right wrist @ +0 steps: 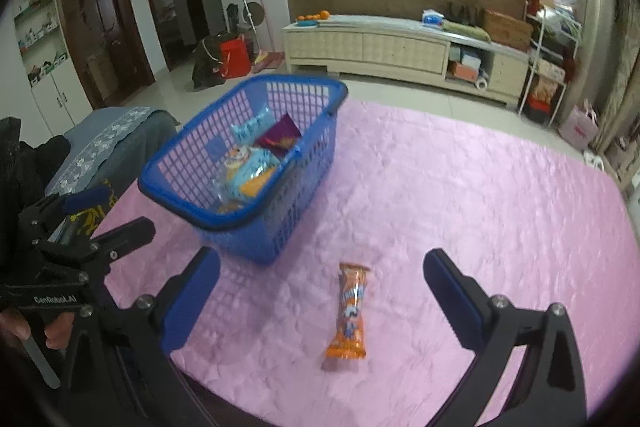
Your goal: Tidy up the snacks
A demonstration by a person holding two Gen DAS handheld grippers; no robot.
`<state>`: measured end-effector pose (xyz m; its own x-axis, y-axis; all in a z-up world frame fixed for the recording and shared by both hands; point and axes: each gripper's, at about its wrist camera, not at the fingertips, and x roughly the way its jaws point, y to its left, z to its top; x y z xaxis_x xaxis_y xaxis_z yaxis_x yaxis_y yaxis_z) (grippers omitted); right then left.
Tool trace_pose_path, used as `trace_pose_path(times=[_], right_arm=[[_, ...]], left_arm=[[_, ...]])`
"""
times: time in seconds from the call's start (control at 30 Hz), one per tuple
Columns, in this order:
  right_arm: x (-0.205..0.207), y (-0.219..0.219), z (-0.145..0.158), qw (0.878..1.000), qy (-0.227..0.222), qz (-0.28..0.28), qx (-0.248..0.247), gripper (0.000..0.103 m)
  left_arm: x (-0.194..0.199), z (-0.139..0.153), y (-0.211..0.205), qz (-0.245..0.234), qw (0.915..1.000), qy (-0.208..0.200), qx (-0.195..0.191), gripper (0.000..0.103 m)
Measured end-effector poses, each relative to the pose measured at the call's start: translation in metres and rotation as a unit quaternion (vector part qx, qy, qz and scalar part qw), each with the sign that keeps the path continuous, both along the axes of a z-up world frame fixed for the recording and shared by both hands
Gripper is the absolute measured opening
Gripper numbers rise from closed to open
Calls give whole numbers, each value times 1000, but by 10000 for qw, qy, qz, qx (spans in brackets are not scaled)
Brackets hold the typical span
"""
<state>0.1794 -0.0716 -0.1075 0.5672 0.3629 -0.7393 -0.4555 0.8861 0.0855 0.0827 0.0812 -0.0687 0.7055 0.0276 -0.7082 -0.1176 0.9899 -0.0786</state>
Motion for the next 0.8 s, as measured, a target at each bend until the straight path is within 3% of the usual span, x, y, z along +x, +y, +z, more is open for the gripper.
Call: trace_pose_path(times=[0.13, 0.33, 0.43, 0.5, 0.53, 0.57, 0.63, 0.7, 0.8], right_arm=[[2, -5, -21, 9996, 261, -22, 47, 103], [1, -1, -48, 9989, 279, 382, -44, 103], [6, 7, -66, 9977, 349, 500, -279, 102], [11, 6, -80, 9969, 461, 532, -351, 92], [13, 6, -87, 9966, 504, 525, -389, 80], [16, 5, -93, 9962, 553, 493, -455, 74], [22, 6, -107, 9944, 752, 499, -553, 70], [25, 6, -117, 9936, 825, 544, -550, 58], [26, 6, -126, 9930, 845, 559, -603, 35]], left_arm=[[-5, -14, -6, 58, 9999, 102, -10, 103], [-5, -40, -12, 184, 9995, 250, -115, 103], [1, -58, -15, 262, 9987, 390, -201, 103], [5, -68, -17, 285, 9984, 463, -158, 103], [6, -72, -17, 279, 9983, 484, -162, 103], [8, -75, -18, 276, 9983, 498, -159, 103], [11, -80, -20, 293, 9982, 511, -129, 103], [14, -86, -21, 294, 9979, 579, -85, 103], [17, -95, -22, 304, 9973, 661, -62, 103]])
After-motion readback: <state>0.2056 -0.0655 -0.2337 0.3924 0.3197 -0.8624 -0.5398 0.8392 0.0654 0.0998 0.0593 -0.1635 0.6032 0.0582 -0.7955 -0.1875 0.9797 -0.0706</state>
